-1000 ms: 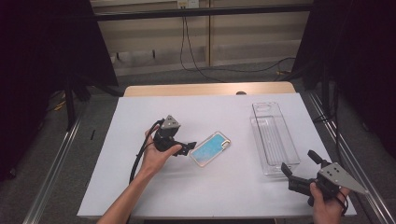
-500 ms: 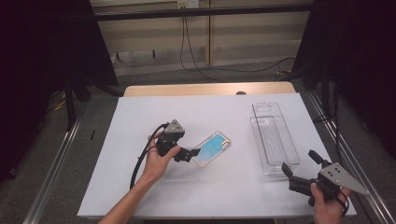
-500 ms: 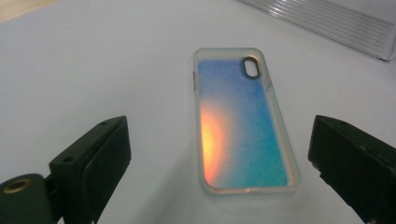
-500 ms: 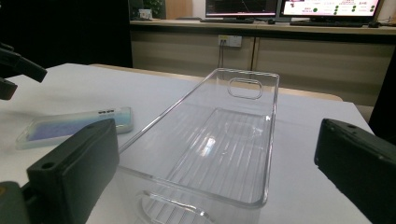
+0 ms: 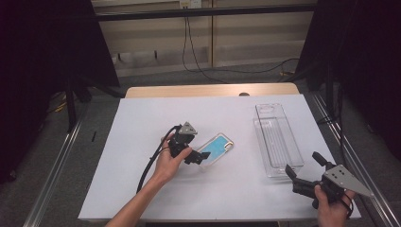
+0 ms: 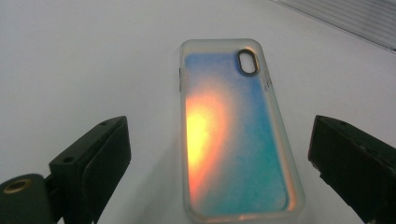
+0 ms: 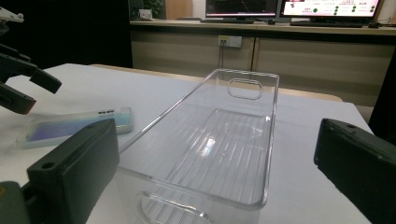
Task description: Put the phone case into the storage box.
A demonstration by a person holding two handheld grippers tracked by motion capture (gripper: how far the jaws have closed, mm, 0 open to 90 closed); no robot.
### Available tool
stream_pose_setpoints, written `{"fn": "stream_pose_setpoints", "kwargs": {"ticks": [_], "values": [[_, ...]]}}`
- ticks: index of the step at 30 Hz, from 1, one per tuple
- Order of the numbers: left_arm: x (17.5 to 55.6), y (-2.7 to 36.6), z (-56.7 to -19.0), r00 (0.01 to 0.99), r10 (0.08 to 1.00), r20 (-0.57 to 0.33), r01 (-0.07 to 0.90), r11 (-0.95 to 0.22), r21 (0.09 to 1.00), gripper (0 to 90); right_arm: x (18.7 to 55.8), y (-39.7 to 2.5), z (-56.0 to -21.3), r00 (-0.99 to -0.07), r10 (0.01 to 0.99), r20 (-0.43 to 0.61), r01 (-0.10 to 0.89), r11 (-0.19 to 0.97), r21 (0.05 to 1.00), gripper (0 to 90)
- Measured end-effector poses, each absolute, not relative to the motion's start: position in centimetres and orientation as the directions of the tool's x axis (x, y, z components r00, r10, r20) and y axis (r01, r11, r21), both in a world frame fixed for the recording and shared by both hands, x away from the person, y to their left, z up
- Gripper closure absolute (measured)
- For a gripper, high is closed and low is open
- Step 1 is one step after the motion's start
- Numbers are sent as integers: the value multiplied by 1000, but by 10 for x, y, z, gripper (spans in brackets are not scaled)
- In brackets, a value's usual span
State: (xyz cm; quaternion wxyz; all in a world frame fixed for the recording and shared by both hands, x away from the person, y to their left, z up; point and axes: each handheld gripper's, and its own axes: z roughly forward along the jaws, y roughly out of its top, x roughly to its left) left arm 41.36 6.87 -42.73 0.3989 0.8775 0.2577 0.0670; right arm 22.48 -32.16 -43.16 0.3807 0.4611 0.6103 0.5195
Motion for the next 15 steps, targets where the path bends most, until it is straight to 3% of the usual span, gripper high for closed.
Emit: {"fn": "stream_pose_setpoints", "kwargs": {"ticks": [15], "values": [[425,36,-432,868,490,-81,414,-625,662,56,225,-321,-432,-288,958,8,167,41,985,0]]}}
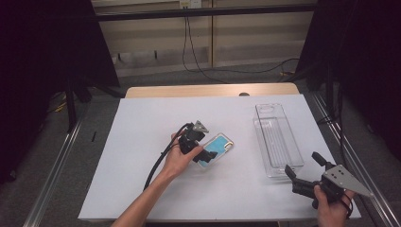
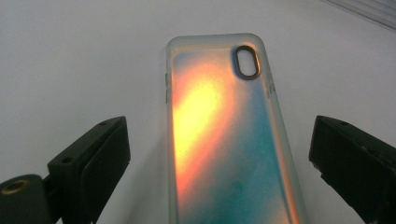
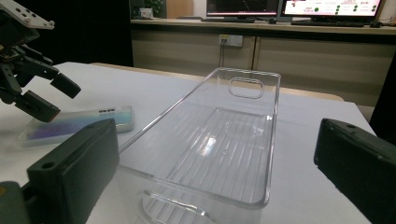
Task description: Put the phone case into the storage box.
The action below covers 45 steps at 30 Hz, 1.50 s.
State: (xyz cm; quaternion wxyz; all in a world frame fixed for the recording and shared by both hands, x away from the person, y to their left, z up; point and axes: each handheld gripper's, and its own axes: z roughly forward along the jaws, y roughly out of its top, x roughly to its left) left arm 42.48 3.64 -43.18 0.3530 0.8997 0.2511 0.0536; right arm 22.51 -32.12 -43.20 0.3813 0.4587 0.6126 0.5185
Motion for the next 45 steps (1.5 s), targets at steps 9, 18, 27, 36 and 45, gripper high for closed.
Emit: {"fn": "stream_pose_setpoints", "kwargs": {"ticks": [9,18,27,36,45], "values": [[435,19,-431,878,472,-76,419,-683,598,58,225,-321,-432,-288,957,12,170,39,985,0],[439,15,-439,875,476,-83,436,-703,561,66,225,-321,-432,-286,958,11,169,39,985,0],[439,13,-441,873,482,-76,441,-715,542,59,226,-320,-433,-287,958,10,174,42,984,0],[435,3,-446,886,460,-60,423,-748,511,79,225,-320,-433,-288,958,8,173,43,984,0],[432,2,-447,882,470,-30,417,-749,514,95,225,-320,-433,-289,957,8,173,44,984,0]]}}
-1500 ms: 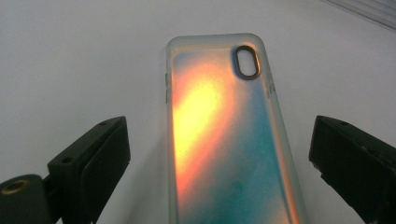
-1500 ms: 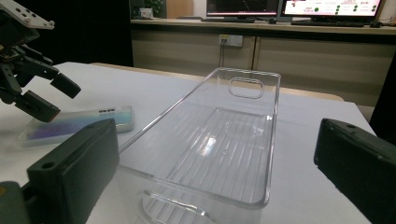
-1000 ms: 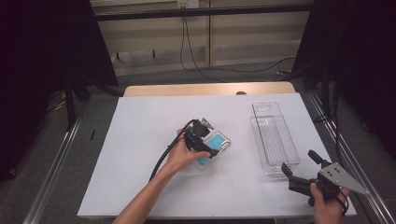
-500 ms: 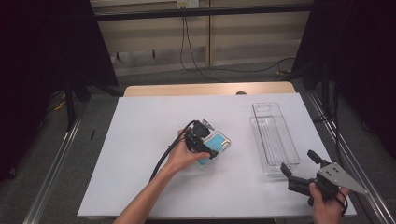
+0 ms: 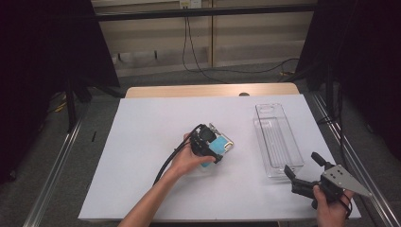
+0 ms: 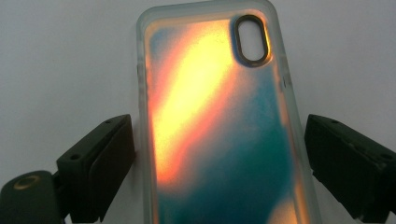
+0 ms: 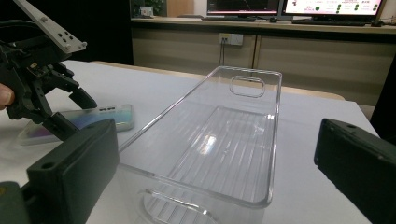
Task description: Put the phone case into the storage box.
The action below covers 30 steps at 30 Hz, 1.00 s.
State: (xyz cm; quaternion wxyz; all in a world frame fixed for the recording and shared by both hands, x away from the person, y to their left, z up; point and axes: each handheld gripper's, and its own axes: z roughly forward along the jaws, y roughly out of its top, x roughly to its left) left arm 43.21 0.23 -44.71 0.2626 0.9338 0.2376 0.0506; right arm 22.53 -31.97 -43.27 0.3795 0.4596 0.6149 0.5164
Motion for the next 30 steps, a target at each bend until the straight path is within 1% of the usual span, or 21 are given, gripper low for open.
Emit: {"fn": "stream_pose_setpoints", "kwargs": {"ticks": [4,8,10,30], "values": [[431,2,-447,877,479,-31,424,-743,518,108,225,-319,-433,-290,957,6,173,46,984,0],[430,2,-445,879,476,-34,424,-747,511,152,226,-319,-433,-291,957,6,174,47,984,0],[430,2,-445,878,477,-34,425,-746,513,158,226,-319,-433,-292,956,5,173,48,984,0],[430,3,-444,879,476,-36,425,-746,513,172,226,-319,-433,-291,957,7,175,46,983,0]]}}
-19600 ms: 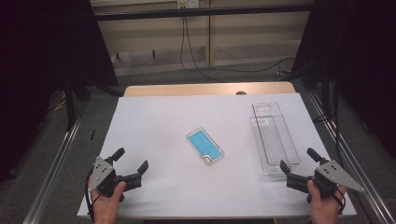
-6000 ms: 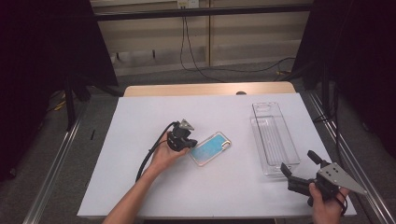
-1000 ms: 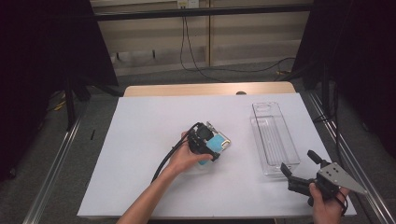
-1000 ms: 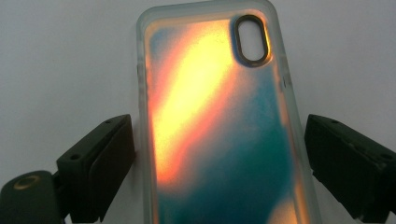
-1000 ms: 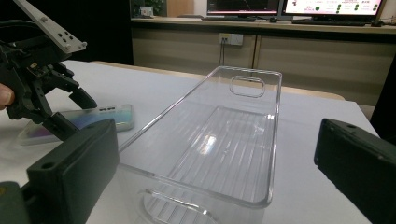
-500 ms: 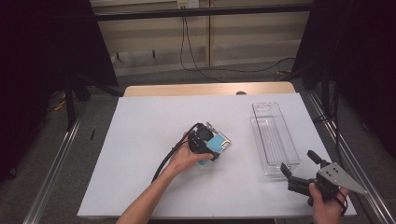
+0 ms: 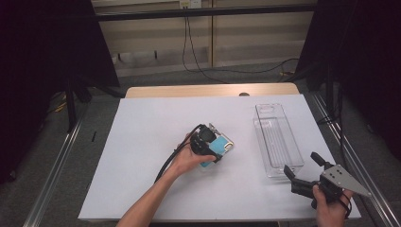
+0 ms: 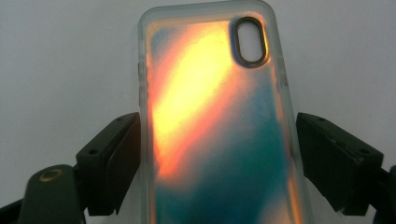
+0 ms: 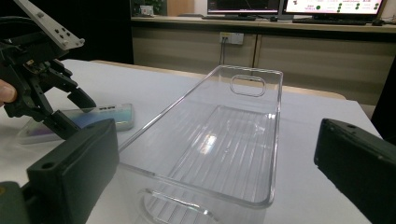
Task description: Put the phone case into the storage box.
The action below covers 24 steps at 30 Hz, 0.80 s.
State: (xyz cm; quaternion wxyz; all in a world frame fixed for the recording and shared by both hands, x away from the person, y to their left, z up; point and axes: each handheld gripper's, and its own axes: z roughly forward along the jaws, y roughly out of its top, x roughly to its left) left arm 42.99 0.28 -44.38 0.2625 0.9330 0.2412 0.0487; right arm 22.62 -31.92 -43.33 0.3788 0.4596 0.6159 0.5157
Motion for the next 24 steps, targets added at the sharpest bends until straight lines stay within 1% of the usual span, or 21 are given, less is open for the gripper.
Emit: {"fn": "stream_pose_setpoints", "kwargs": {"ticks": [11,15,21,24], "values": [[428,11,-442,872,488,-37,431,-729,532,171,226,-319,-433,-290,957,7,174,46,984,0],[429,17,-438,868,496,-41,432,-711,555,171,226,-319,-433,-291,957,7,175,46,984,0],[426,25,-429,864,503,-21,416,-690,592,171,226,-319,-433,-288,958,9,175,43,984,0],[424,30,-424,858,513,-22,412,-663,626,171,226,-319,-433,-291,957,5,174,48,984,0]]}}
